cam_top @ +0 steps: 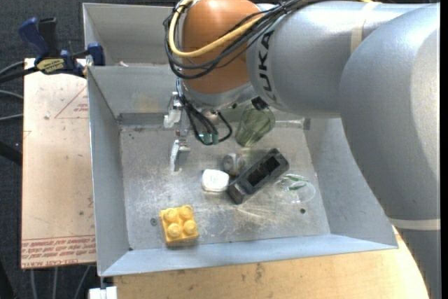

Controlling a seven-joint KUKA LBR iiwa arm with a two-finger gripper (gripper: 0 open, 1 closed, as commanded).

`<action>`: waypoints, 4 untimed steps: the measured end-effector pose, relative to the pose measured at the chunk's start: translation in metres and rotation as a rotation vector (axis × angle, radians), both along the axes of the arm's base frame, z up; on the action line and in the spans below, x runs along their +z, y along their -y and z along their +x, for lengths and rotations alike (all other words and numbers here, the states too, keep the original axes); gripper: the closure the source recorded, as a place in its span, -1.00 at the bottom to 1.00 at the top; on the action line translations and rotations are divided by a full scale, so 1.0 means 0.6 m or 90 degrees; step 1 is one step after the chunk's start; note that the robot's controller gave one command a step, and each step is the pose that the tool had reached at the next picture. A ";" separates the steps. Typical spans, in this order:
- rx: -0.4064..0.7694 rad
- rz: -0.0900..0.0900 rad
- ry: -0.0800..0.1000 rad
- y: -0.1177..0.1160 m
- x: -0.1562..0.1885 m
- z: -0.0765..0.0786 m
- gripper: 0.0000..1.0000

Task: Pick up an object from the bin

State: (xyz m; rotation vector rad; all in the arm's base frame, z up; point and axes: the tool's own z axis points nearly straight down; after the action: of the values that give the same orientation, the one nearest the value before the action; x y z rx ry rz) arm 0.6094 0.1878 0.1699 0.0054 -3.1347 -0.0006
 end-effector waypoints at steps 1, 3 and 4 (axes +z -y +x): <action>-0.002 0.001 0.005 0.001 0.008 0.003 -1.00; 0.144 0.002 0.012 0.061 0.002 -0.086 -1.00; 0.135 -0.001 0.002 0.032 -0.039 -0.103 -1.00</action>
Offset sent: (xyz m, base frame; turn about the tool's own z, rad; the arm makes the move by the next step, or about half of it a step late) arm -0.0849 -0.0130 0.1006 -0.3353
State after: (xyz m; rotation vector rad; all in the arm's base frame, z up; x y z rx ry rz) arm 0.5475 0.1689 0.1464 0.3385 -3.1202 0.0035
